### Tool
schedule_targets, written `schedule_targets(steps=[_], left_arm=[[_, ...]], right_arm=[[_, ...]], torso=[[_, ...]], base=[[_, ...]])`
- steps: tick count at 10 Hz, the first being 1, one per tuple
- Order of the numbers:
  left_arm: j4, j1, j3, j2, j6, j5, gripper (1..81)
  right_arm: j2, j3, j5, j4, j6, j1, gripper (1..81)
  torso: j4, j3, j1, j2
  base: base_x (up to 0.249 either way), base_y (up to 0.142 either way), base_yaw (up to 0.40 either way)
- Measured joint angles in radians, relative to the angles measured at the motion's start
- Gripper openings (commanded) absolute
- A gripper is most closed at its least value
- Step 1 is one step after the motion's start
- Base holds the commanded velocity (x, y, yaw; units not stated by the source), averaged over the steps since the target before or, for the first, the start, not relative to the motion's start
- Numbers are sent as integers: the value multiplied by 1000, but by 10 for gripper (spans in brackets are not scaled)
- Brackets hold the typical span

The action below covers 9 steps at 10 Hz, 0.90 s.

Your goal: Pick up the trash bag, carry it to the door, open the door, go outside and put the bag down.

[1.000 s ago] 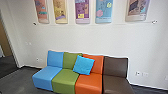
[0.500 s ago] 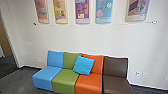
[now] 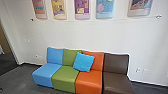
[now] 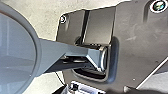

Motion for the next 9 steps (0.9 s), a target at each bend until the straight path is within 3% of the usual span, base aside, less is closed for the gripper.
schedule_targets(steps=[3,6,9], left_arm=[[-30,-23,3,-16,-1,2,811],[-62,-37,20,-40,-1,6,811],[-76,-40,120,-86,-1,18,811]], right_arm=[[-87,55,9,1,34,13,811],[-153,153,15,1,45,17,811],[-216,211,29,1,52,13,811]], torso=[[0,-48,56,-87],[0,-53,122,-192],[0,-53,188,-296]], base=[[0,0,0],[0,0,0],[0,0,0]])
